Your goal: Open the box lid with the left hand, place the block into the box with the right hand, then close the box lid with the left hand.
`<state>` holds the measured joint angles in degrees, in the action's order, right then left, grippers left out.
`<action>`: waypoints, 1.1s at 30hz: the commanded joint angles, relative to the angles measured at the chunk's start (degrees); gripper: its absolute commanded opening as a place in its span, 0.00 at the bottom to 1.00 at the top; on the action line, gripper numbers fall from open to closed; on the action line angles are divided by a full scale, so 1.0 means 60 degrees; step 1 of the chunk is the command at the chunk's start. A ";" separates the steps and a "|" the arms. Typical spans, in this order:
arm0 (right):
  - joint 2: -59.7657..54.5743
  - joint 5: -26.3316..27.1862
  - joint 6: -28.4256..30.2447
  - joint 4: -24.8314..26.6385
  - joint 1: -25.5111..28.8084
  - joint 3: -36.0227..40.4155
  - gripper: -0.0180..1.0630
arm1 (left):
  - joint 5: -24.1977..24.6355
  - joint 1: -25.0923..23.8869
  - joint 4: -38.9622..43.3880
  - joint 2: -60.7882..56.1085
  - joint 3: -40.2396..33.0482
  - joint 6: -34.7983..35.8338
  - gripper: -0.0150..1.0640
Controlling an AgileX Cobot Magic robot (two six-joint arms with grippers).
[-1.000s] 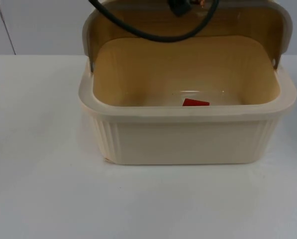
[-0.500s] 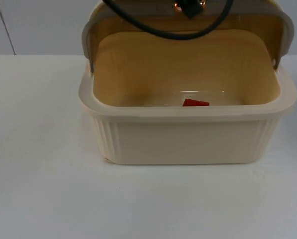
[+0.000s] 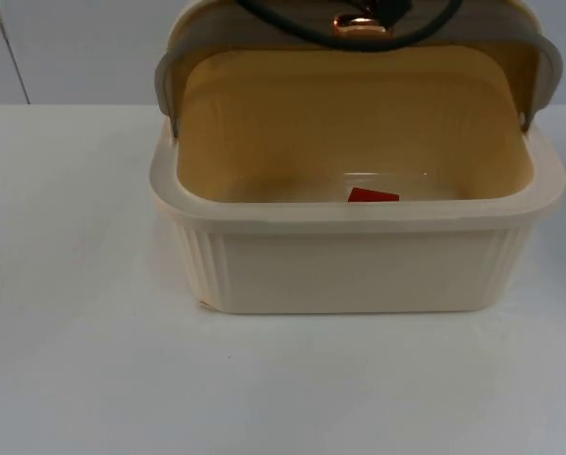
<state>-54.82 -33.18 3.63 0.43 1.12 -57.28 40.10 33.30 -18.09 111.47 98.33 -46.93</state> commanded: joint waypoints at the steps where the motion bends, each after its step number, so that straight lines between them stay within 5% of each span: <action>1: 0.0073 0.0067 -0.0021 -0.0071 -0.0095 0.0036 0.99 | 0.0275 0.0063 -0.0092 -0.0103 0.0024 0.0238 0.01; 12: 0.0073 0.0050 -0.0139 -0.0339 -0.0504 0.0036 0.99 | 0.0262 0.0063 -0.0046 -0.0295 -0.0211 0.0906 0.01; 26: 0.0073 0.0193 -0.0205 -0.0300 -0.0519 0.0036 0.99 | -0.4255 0.1047 0.1053 -0.1828 -0.4919 0.0085 0.01; 33: 0.0073 0.0156 -0.0205 -0.0300 -0.0519 0.0036 0.99 | -0.5448 0.1655 0.2512 -0.1908 -0.6154 0.0085 0.01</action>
<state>-54.82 -32.93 2.60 -1.08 -1.65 -57.28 9.88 42.67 -5.46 100.18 62.25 -46.40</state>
